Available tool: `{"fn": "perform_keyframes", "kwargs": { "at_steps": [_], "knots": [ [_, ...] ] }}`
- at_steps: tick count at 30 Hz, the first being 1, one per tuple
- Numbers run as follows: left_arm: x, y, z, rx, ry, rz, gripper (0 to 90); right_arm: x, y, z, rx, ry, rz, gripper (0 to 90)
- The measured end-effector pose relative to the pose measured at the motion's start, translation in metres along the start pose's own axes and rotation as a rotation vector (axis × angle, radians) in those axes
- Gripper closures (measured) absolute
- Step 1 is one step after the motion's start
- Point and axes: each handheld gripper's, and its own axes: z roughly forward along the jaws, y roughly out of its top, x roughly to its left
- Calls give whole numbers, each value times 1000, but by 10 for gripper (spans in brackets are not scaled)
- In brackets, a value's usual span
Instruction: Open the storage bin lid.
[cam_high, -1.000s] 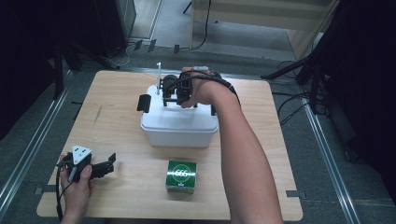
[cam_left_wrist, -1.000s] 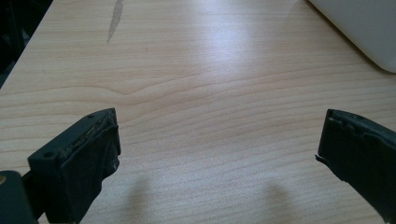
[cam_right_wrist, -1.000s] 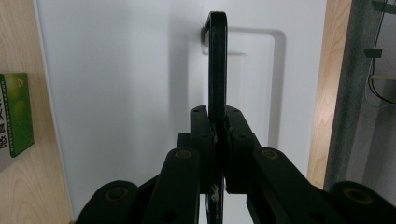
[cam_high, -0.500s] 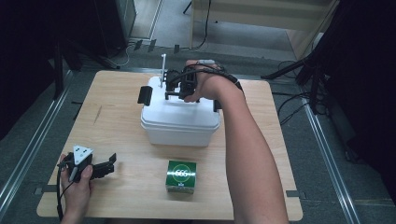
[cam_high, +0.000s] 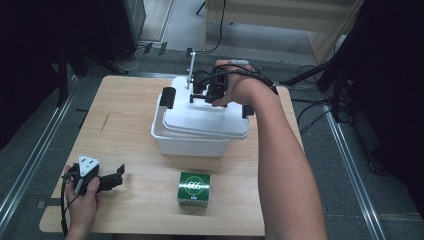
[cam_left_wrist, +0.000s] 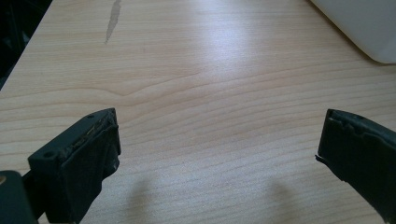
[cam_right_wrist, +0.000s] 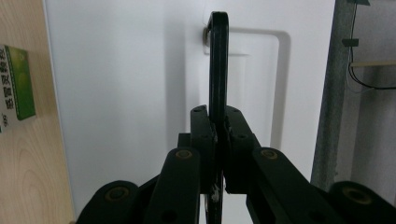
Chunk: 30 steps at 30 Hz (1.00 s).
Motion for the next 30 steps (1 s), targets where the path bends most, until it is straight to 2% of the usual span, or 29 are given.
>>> {"fn": "perform_keyframes", "kwargs": {
  "at_steps": [6,18,27,30],
  "knots": [
    [0,0,0,0,-1,-1,0,1,-21,-10,20,0,23,852],
    [1,0,-1,-3,-6,-9,0,6,-56,-20,15,-5,58,852],
    [2,0,0,-6,-16,-20,2,13,-89,-28,15,0,117,852],
    [2,0,-1,-1,-18,-14,2,14,-95,-30,19,-2,124,852]
  ]
}}
